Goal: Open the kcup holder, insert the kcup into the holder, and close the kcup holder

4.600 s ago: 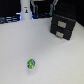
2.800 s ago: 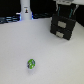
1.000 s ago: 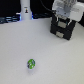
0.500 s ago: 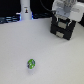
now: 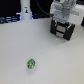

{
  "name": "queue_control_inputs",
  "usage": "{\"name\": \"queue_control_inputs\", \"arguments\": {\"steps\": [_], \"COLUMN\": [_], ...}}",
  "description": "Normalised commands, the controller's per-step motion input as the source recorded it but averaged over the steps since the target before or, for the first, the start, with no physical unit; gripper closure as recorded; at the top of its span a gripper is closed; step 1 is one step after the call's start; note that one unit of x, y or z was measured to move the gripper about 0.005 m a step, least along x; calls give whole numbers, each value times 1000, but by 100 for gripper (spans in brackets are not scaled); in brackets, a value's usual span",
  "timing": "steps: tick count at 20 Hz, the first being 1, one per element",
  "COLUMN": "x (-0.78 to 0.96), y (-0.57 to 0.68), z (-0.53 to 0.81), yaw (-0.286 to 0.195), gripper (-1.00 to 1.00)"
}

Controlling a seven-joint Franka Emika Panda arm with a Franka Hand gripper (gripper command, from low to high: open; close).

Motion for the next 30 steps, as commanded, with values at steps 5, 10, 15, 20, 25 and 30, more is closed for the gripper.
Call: {"name": "queue_control_inputs", "arguments": {"steps": [5,10,15,20,25,30], "x": [955,954,936,889,834,794], "y": [-280,-265,-284,-347,-421,-419], "z": [191,209,208,198,171,136], "yaw": [-68,-68,-76,-70,-69,-60], "gripper": [100,100,100,100,100,100]}}
